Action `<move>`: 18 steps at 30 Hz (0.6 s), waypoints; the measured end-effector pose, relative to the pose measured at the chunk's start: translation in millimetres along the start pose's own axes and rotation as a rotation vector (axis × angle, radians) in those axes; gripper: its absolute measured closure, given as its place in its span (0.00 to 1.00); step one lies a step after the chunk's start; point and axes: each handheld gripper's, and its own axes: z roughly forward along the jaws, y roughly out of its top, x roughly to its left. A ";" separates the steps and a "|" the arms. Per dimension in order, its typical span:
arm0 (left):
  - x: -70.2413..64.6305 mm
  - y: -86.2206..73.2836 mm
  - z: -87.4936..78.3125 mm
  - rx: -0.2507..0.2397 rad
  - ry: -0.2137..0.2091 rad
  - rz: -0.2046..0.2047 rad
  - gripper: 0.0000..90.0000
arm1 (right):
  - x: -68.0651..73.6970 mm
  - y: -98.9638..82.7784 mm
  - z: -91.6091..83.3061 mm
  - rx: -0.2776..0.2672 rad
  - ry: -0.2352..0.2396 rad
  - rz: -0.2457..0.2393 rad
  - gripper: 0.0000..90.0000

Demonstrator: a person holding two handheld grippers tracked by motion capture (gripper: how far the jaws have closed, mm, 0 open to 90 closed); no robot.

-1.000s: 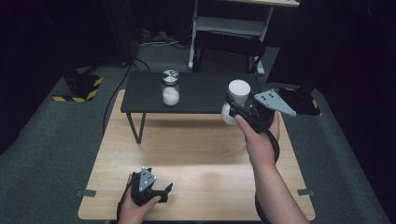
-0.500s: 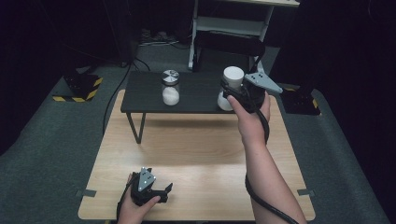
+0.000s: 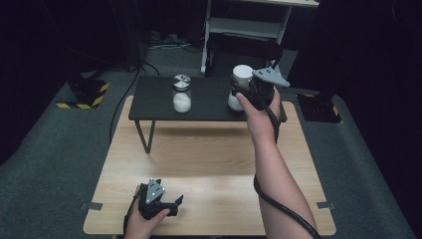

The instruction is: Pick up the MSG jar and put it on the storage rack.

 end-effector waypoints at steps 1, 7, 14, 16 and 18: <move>0.0 0.0 0.0 0.000 0.000 0.000 0.01 | 0.0 0.0 0.0 0.000 0.000 0.000 0.38; 1.7 -1.0 -0.4 -0.004 0.001 -0.009 0.01 | -3.2 -3.1 8.6 0.007 0.009 0.030 0.38; 1.6 -0.6 -0.3 -0.002 0.001 -0.007 0.01 | -3.0 -2.2 12.9 0.010 0.006 0.030 0.38; 1.7 -0.2 -0.2 0.000 0.001 -0.009 0.01 | -3.1 -1.8 13.6 0.012 0.006 0.032 0.38; 2.3 -0.4 -0.3 -0.001 0.000 -0.011 0.01 | -3.4 -1.5 14.0 0.014 0.005 0.033 0.38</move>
